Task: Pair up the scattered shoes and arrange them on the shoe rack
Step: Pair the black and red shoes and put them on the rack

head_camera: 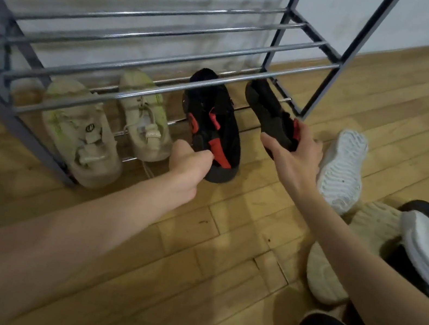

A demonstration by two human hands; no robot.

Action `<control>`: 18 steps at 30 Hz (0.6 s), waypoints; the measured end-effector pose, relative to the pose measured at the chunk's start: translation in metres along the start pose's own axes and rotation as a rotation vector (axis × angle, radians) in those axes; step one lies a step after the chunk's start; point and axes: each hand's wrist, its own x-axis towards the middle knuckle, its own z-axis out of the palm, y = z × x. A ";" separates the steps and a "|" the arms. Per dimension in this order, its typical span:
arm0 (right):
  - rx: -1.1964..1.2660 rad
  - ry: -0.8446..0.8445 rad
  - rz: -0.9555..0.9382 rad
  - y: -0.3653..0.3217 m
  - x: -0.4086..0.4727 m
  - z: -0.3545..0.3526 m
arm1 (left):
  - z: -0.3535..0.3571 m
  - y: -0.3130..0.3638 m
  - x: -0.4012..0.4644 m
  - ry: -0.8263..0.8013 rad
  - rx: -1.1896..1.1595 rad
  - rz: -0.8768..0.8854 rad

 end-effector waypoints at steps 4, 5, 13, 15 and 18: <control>-0.232 -0.028 -0.107 0.008 0.043 0.023 | 0.005 -0.007 0.014 0.046 -0.016 -0.006; -0.267 -0.031 -0.133 0.013 0.052 0.029 | 0.005 -0.007 0.018 0.046 -0.023 -0.015; -0.448 -0.024 -0.255 0.036 0.098 0.053 | 0.016 -0.001 0.042 0.003 -0.056 0.023; -0.439 -0.044 -0.216 0.040 0.102 0.056 | 0.022 0.005 0.048 -0.009 -0.060 0.044; -0.372 -0.090 -0.178 0.048 0.098 0.057 | 0.033 0.014 0.057 -0.017 -0.103 0.059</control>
